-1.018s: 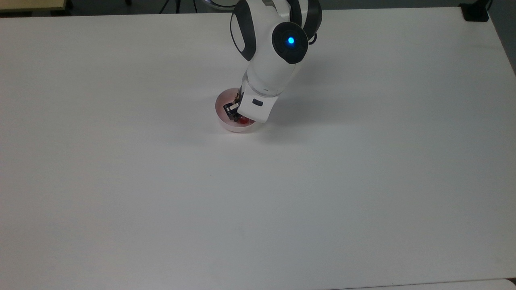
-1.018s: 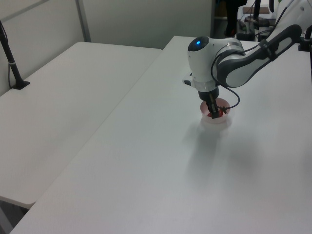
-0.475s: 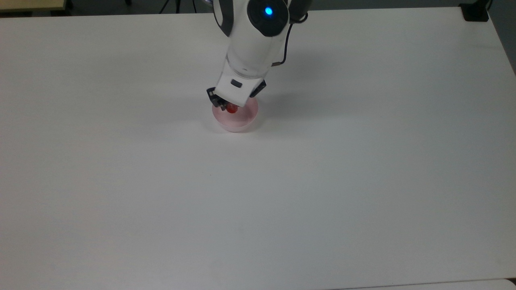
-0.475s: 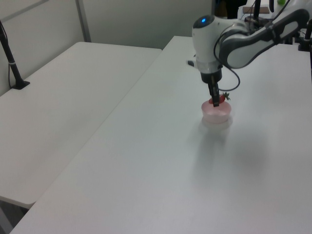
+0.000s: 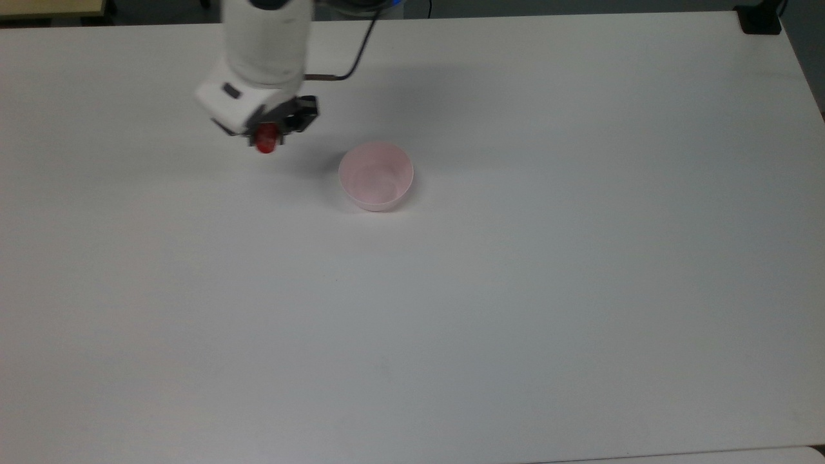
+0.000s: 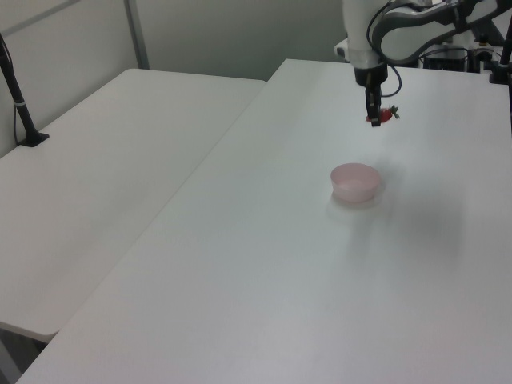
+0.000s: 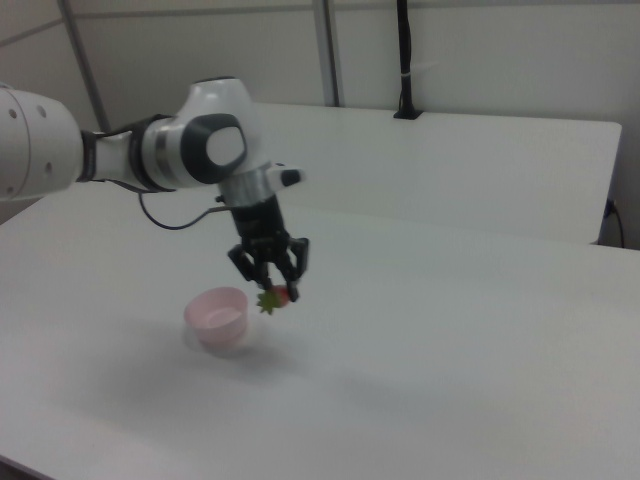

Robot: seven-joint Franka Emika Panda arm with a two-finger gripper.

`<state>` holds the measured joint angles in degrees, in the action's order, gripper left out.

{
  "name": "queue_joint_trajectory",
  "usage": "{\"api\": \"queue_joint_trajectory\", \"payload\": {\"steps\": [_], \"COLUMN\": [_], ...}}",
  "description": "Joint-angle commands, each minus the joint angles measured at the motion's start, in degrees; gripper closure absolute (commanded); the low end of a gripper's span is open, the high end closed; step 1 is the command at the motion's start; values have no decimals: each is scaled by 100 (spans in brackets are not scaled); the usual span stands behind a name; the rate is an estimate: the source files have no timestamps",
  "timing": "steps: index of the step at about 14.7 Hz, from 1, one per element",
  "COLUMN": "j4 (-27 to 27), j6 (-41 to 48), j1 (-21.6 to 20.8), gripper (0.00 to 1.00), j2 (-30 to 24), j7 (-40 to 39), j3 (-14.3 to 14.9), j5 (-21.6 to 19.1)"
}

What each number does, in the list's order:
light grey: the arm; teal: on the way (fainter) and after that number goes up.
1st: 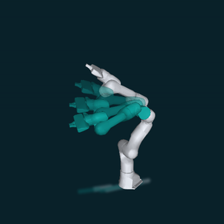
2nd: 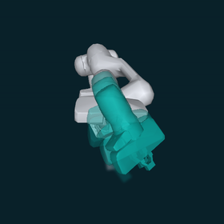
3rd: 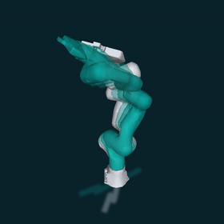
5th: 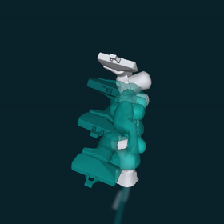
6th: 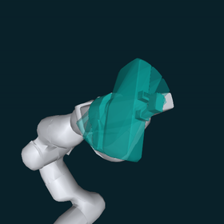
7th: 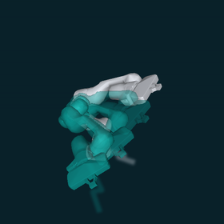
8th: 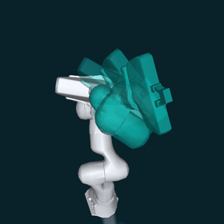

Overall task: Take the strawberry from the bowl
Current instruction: 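Lift the strawberry out of the bowl and carry it aside, then lower the strawberry onto the table and open the gripper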

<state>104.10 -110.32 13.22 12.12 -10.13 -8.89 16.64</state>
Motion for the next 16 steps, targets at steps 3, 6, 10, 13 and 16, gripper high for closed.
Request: {"api": "queue_joint_trajectory", "payload": {"steps": [3, 6, 10, 13, 16], "j4": [93, 93, 93, 93, 93], "j6": [-1315, -1729, -1835, -1871, -1862], "j1": [259, 312, 426, 462, 488], "gripper": [87, 87, 83, 42, 0], "j2": [342, 659, 914, 985, 933], "j7": [-569, -692, -692, -631, -508], "j3": [643, 827, 881, 898, 898], "j5": [-117, -117, -117, -117, -126]}}
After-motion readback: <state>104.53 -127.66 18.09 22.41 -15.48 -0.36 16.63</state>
